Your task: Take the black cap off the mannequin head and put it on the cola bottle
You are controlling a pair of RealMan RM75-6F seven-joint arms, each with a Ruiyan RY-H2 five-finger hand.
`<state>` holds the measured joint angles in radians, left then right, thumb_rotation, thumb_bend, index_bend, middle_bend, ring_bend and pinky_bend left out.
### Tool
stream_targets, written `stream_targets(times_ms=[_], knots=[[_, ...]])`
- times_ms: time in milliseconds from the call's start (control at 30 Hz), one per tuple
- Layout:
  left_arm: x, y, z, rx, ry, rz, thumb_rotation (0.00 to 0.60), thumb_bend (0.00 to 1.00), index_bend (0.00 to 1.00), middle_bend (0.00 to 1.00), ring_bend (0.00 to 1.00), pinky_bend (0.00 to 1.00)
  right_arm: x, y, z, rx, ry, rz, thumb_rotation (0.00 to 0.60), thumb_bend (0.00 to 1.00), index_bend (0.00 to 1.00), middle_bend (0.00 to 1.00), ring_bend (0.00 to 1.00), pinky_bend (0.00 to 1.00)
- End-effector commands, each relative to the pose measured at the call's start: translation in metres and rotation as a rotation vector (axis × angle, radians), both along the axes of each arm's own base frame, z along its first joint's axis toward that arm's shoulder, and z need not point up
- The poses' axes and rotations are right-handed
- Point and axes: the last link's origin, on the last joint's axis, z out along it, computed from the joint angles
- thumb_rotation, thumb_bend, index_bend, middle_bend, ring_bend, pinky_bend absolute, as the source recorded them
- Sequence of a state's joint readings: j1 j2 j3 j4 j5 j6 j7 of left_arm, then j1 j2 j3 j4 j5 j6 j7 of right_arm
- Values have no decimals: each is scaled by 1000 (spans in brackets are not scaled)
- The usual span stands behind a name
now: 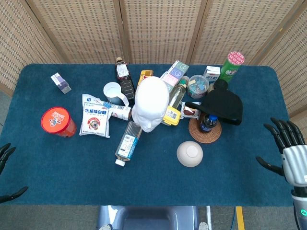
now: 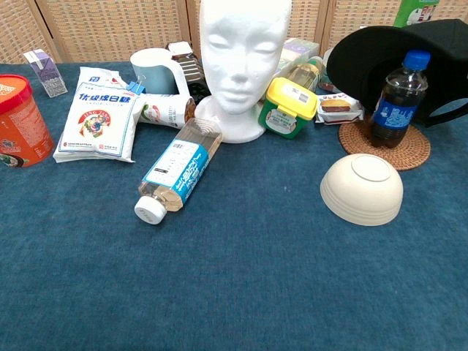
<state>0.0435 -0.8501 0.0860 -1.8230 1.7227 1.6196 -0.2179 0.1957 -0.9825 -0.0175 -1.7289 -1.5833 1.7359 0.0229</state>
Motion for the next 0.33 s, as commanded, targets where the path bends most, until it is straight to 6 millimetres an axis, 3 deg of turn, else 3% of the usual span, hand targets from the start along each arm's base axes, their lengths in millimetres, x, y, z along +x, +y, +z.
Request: stream_targets(times_ms=[33,333], knots=[[-1,0,0,-6,1,-3,600,79,0,0,0,0,-3,24,-4,31,22,-51,600,0,98,40,43,31],[0,-1,-1,-6,5,1,600,79,0,0,0,0,-14,43,-24,41,-14,-59,600,0,91,33,32,37]])
